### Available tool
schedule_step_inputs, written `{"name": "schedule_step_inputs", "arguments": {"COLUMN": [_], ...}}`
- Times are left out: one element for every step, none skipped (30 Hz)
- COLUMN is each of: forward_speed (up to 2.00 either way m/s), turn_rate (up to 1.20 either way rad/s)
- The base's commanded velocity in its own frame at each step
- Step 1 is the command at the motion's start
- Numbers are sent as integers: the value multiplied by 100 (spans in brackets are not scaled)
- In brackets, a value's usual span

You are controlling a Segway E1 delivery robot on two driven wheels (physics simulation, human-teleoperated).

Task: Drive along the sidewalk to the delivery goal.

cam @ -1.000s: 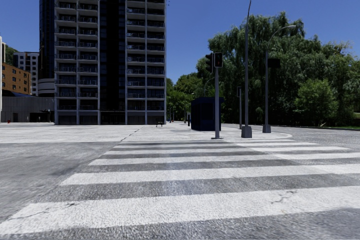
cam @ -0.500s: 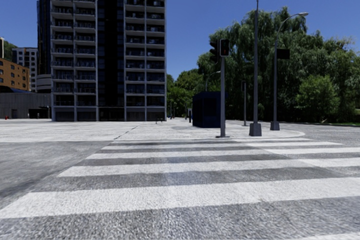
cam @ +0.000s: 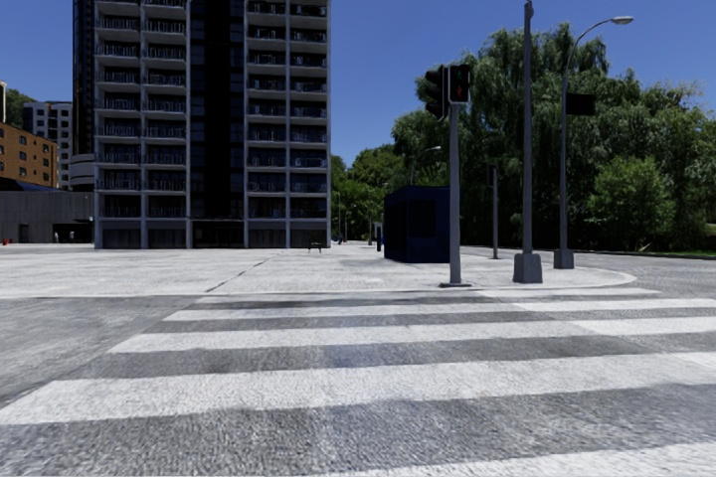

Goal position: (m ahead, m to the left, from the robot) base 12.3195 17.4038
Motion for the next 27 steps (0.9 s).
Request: {"name": "schedule_step_inputs", "arguments": {"forward_speed": [177,177,177,177,177,177,177,177,177,177,177,177,177,177,177,177,177,177,177,177,177,177,177,177,177,177,177], "turn_rate": [0,0,0,0,0,0,0,2,78,120,120,120,51,6,1,0,0,0,0,0,0,0,0,0,0,0,0]}}
